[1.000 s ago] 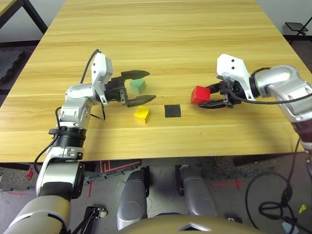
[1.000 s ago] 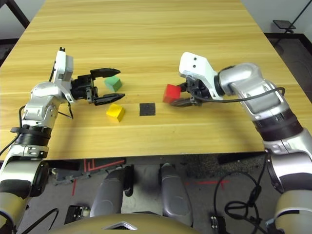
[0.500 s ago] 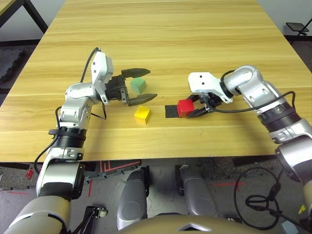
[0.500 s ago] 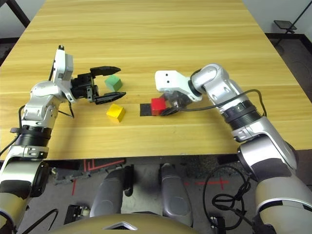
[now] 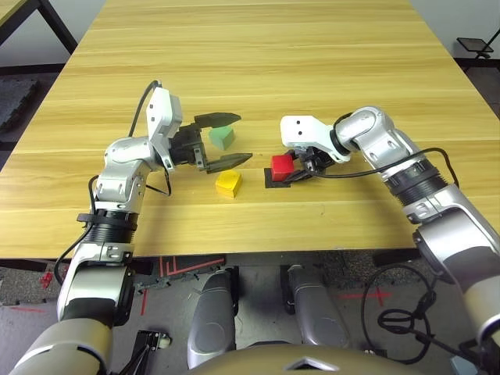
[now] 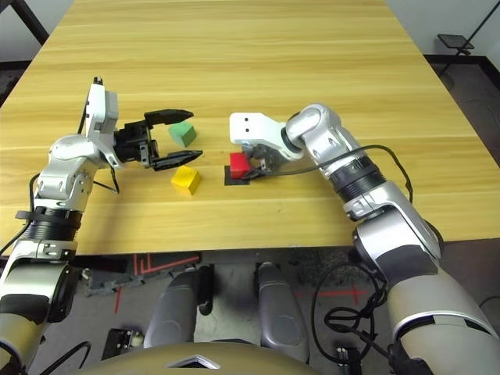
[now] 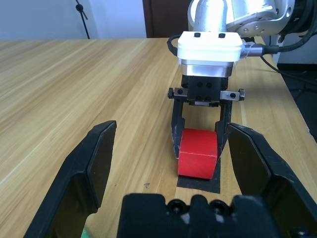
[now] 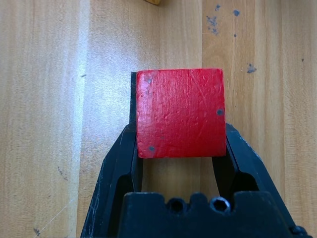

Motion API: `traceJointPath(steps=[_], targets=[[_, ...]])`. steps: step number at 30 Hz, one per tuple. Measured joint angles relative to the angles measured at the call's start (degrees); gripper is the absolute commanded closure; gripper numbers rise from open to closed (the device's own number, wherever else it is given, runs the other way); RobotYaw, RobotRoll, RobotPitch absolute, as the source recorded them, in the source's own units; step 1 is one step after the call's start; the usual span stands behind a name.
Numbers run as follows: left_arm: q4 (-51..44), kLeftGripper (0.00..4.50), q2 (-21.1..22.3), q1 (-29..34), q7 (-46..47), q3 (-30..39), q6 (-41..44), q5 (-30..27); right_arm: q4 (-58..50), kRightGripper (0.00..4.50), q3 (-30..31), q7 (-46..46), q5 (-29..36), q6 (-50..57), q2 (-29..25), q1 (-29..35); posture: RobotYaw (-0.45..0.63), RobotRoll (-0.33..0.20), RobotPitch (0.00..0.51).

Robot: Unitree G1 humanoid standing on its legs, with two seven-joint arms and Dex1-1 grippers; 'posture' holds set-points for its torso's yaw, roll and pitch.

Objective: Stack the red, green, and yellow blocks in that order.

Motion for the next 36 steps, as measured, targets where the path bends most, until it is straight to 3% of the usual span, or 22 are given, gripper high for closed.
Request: traceJointPath(steps=[11, 18, 36], targets=[[0.18, 0.0, -0.72, -0.31, 0.09, -0.02, 0.02, 0.01, -2.44, 2.44, -0.08, 0.78, -0.02, 1.99, -0.46, 2.02, 0.34, -0.018, 0.153], [0.45, 0.0, -1.56, -0.91, 0.09, -0.1, 0.01, 0.02, -4.57, 0.09, -0.11, 0.9, -0.02, 2.95, -1.02, 3.31, 0.33, -0.015, 0.159], [0.52, 0.0, -2.05, -1.08, 0.05, -0.14, 0.02, 0.02, -4.12, 0.04, -0.75, -0.87, 0.29, 3.8, 0.77, 0.84, 0.34, -0.012, 0.16]])
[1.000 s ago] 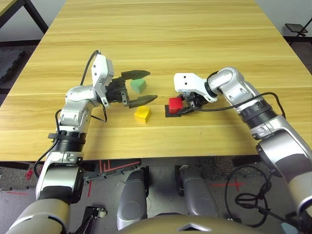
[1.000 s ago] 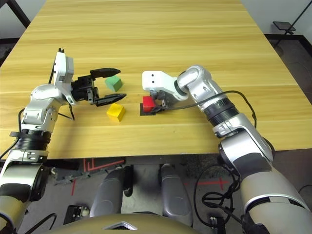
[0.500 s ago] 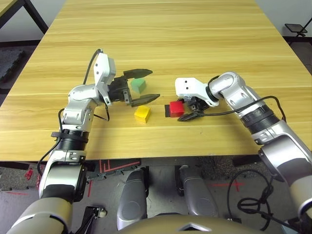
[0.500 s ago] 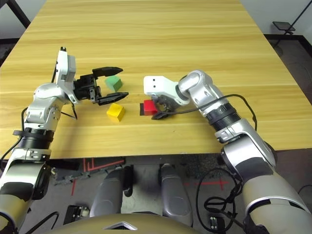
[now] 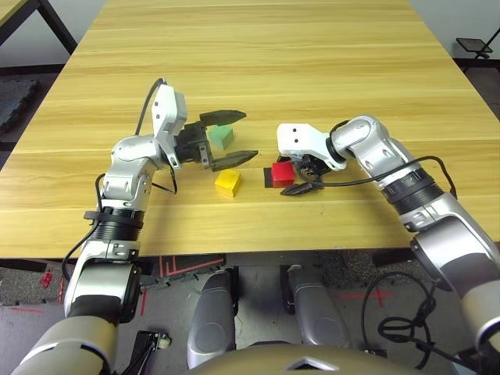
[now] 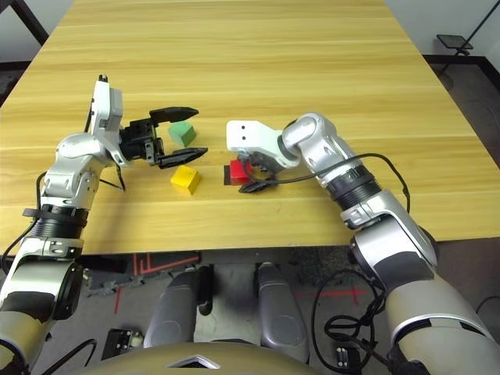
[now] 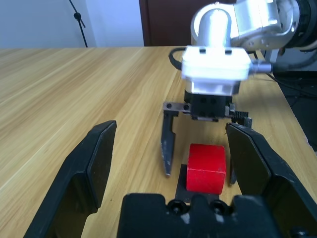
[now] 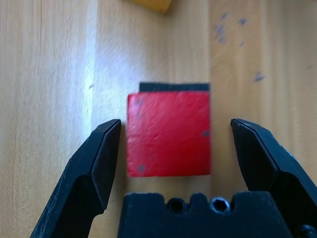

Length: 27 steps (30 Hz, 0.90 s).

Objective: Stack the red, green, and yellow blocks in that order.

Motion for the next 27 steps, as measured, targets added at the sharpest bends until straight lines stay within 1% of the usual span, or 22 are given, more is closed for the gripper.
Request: traceJointPath(steps=[7, 12, 19, 22, 27], targets=[[0.44, 0.0, -0.07, 0.0, -0.03, -0.15, 0.0, 0.01, -0.77, 0.04, -1.97, 1.27, 3.05, 6.07, 1.67, -2.71, 0.33, -0.01, 0.152], [0.69, 0.0, -0.13, -0.01, -0.09, -0.35, 0.0, 0.01, -1.88, 0.04, -3.63, 1.16, 5.63, 12.04, 2.89, -5.93, 0.33, -0.008, 0.148], [2.6, 0.0, -0.05, -0.74, -0.1, -0.39, -0.32, 0.24, -1.25, 0.04, -5.55, -0.89, 7.17, 14.35, 3.94, -8.65, 0.32, -0.001, 0.147], [3.75, 0.0, 0.09, -0.77, -0.08, -0.48, -1.26, 0.94, -0.24, 0.04, -6.55, -1.28, 7.57, 14.33, 2.96, -9.33, 0.31, 0.001, 0.147], [6.6, 0.0, 0.48, -1.13, -0.07, -0.79, -3.05, 3.05, -0.53, 0.04, -7.87, -1.17, 7.71, 14.3, -1.92, -8.53, 0.29, 0.004, 0.14]])
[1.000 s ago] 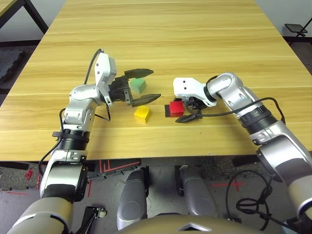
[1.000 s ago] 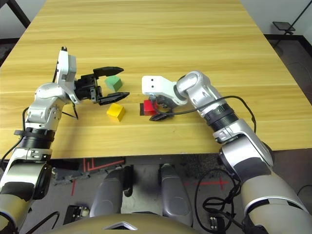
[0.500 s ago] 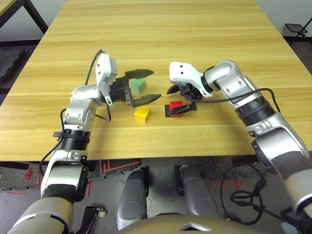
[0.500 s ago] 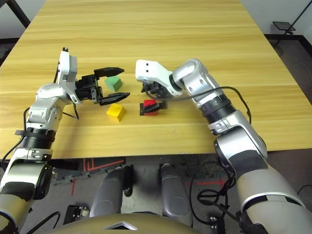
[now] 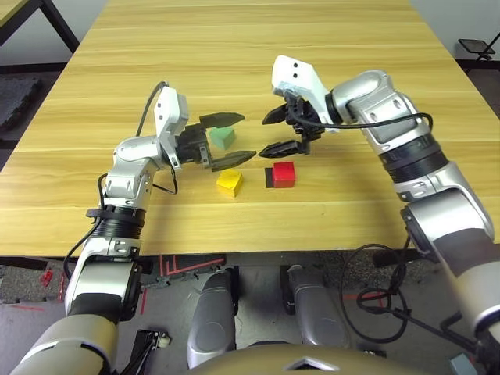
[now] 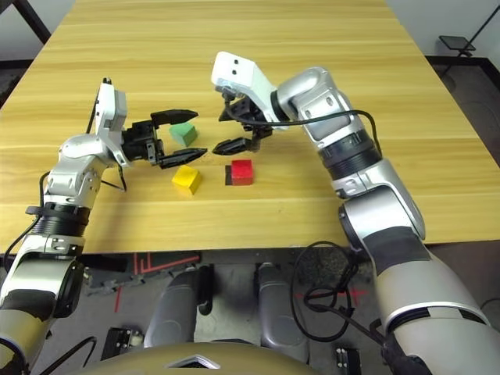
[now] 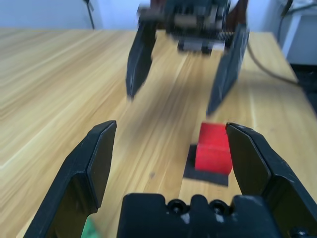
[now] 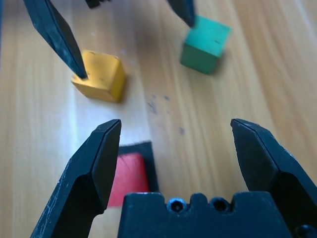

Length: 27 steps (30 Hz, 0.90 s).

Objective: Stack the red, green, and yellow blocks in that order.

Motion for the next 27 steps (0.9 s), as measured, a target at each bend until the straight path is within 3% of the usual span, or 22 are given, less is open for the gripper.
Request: traceJointPath(steps=[12, 23, 27], targets=[[14.08, 0.0, 0.72, -5.62, 2.57, -2.02, -6.77, 8.13, -15.41, 0.04, -5.04, 3.1, 6.67, 8.32, -13.9, 10.51, 0.24, 0.006, 0.136], [20.48, 0.0, -0.26, -11.15, 7.06, -1.46, -10.89, 9.95, -18.23, 0.04, -12.24, 1.67, 12.74, 13.21, -22.98, 17.6, 0.23, 0.009, 0.134], [24.79, 0.0, 1.57, -11.71, 9.24, -1.57, -12.41, 12.61, -18.91, 0.04, -14.65, 0.81, 14.0, 13.76, -26.23, 21.42, 0.22, 0.01, 0.14]])
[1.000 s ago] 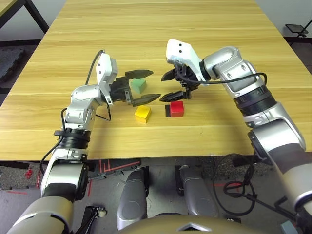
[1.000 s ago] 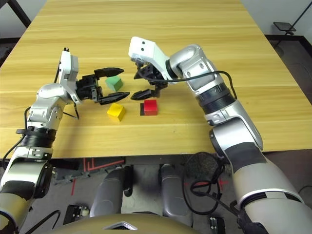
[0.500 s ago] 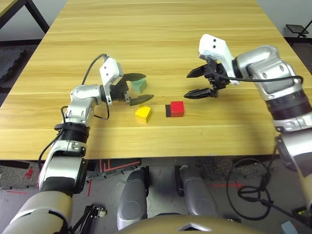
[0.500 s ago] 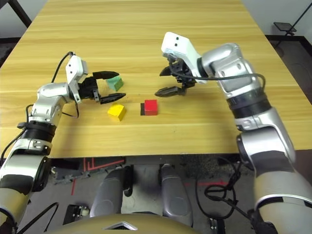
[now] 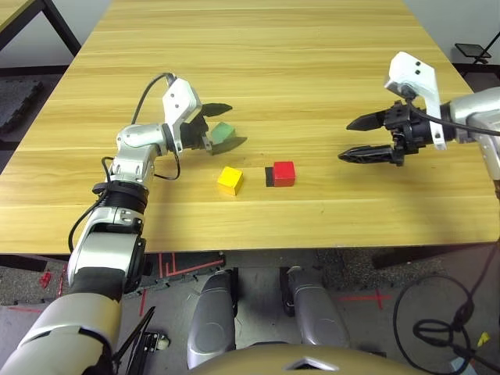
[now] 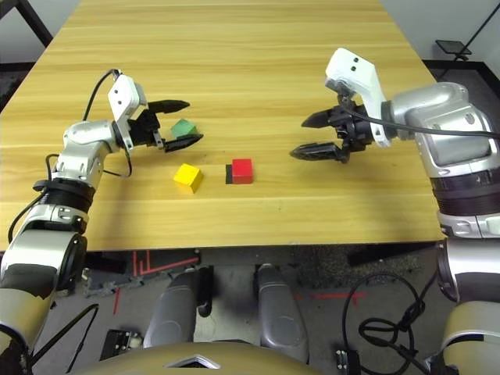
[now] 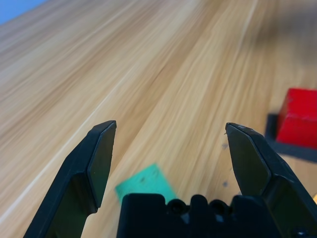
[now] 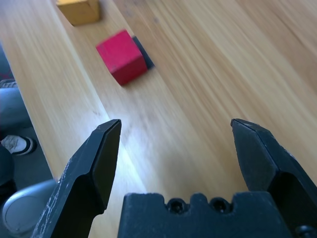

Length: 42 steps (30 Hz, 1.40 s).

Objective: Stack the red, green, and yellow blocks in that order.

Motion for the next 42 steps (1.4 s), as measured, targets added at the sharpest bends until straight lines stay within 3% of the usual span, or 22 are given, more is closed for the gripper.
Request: traceJointPath(steps=[3, 6, 11, 18, 25, 29, 35, 42], targets=[[2.61, 0.0, 1.93, -0.58, 0.73, -0.27, 1.05, 2.02, -0.93, 0.04, -1.86, -1.03, 0.97, 0.85, -1.3, 1.35, 0.22, 0.01, 0.144], [0.81, 0.0, 3.07, -0.7, 1.34, -1.14, 8.62, 3.11, -1.27, 0.04, -2.96, -2.16, 1.92, 1.68, -1.84, 1.57, 0.21, 0.014, 0.151], [-18.37, 0.0, 2.17, 1.71, 3.02, -1.52, 28.58, 0.97, -2.43, 0.04, -3.2, -3.66, 3.37, 2.36, -2.05, 2.27, 0.22, 0.018, 0.158], [-39.8, 0.0, -2.43, 3.93, 13.25, -1.38, 54.19, -2.67, -2.51, 0.04, -3.13, -5.59, 4.33, 2.53, -1.82, 2.37, 0.22, 0.023, 0.166], [-50.72, 0.0, -2.64, 6.09, 23.85, -2.3, 65.44, -0.89, -2.49, 0.04, -3.12, -7.0, 5.15, 2.74, -1.65, 2.38, 0.23, 0.032, 0.172], [-53.12, 0.0, -3.46, 6.14, 31.51, -2.64, 69.41, 2.54, -2.49, 0.04, -3.12, -7.74, 5.65, 2.8, -1.46, 2.77, 0.23, 0.037, 0.175], [-53.53, 0.0, -5.73, 9.09, 37.15, -3.83, 68.67, 4.55, -2.44, 0.04, -3.12, -8.65, 6.27, 2.95, -0.88, 2.83, 0.23, 0.028, 0.178], [-50.75, 0.0, -7.23, 10.78, 38.97, -4.53, 61.46, 4.94, -1.0, 0.04, -2.71, -9.1, 6.25, 2.94, 0.41, 1.92, 0.23, 0.017, 0.173]])
